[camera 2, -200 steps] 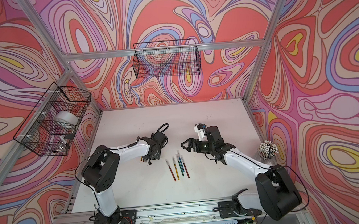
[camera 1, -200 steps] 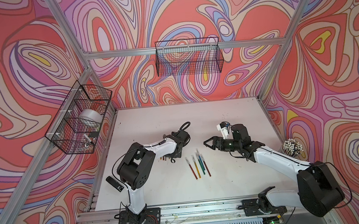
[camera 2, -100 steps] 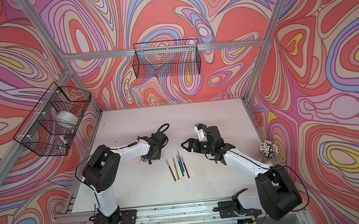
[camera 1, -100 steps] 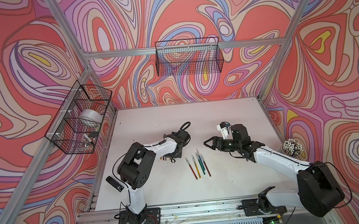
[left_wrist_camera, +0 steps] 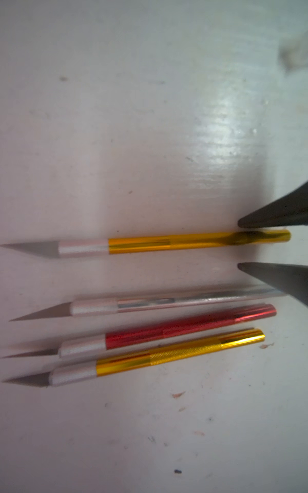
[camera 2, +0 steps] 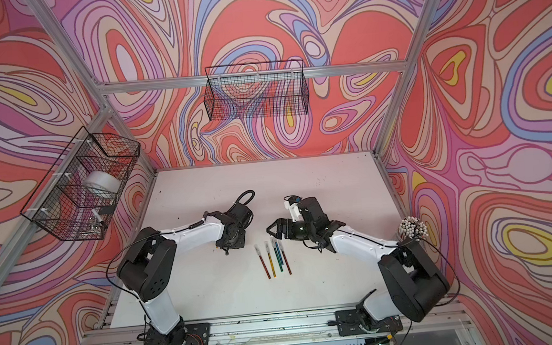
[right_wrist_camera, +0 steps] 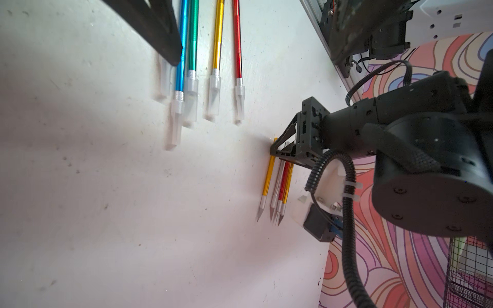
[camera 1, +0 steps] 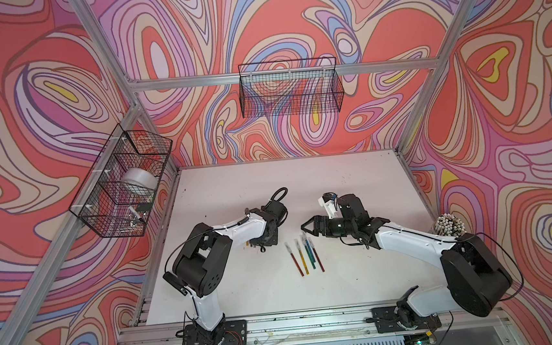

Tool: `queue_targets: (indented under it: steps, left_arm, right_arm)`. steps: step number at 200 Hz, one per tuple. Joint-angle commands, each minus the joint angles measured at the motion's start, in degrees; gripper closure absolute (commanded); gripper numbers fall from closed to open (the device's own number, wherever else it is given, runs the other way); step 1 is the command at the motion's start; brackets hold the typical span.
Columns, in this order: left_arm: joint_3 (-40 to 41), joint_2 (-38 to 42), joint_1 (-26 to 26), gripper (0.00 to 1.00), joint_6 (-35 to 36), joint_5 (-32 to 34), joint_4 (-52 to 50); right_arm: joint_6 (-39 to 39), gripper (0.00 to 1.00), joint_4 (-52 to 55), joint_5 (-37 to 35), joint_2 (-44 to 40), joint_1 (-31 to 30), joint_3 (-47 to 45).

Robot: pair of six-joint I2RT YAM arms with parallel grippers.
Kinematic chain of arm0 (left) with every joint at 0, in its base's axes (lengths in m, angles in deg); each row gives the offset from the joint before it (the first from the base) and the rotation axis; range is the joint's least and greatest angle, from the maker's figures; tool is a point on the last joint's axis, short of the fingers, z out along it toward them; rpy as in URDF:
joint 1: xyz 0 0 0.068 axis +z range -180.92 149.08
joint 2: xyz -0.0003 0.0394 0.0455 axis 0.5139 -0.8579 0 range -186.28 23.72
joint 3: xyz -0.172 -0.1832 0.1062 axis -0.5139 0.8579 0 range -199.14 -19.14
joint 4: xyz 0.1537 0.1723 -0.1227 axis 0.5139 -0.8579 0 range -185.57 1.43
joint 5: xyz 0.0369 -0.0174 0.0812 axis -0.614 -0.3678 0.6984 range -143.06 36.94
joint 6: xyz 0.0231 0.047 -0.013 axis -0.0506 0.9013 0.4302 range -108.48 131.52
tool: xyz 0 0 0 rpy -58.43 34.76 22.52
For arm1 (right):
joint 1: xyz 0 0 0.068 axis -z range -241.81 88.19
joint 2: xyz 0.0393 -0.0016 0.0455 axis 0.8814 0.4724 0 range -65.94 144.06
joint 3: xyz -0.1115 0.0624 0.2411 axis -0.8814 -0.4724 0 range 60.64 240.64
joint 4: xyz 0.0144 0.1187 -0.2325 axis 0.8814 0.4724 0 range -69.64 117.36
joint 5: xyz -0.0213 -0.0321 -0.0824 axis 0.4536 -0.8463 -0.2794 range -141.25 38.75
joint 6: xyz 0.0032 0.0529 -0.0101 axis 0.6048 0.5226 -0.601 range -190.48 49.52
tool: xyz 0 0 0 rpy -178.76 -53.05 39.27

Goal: Remove protective caps from carving knives
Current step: Place the carving knife at the center of the board, then pick up the carving knife from the center of the board.

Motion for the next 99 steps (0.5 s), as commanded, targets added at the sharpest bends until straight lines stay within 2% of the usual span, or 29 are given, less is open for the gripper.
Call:
queue_targets:
  steps: [1, 53, 99]
  left_arm:
    - [1.1, 4.6, 0.2, 0.74, 0.2, -2.1, -2.7]
    - [6.1, 14.3, 0.4, 0.72, -1.7, -13.7, -0.8]
    - [12.6, 23.5, 0.5, 0.67, -5.8, -27.6, 3.8]
  right_arm:
    - [-0.6, 0.12, 1.0, -1.8, -1.1, -0.3, 1.2]
    - [-2.8, 0.12, 4.6, -2.2, -3.8, -0.5, 0.7]
    - [-5.1, 0.14, 8.4, -2.2, -6.3, -0.6, 0.4]
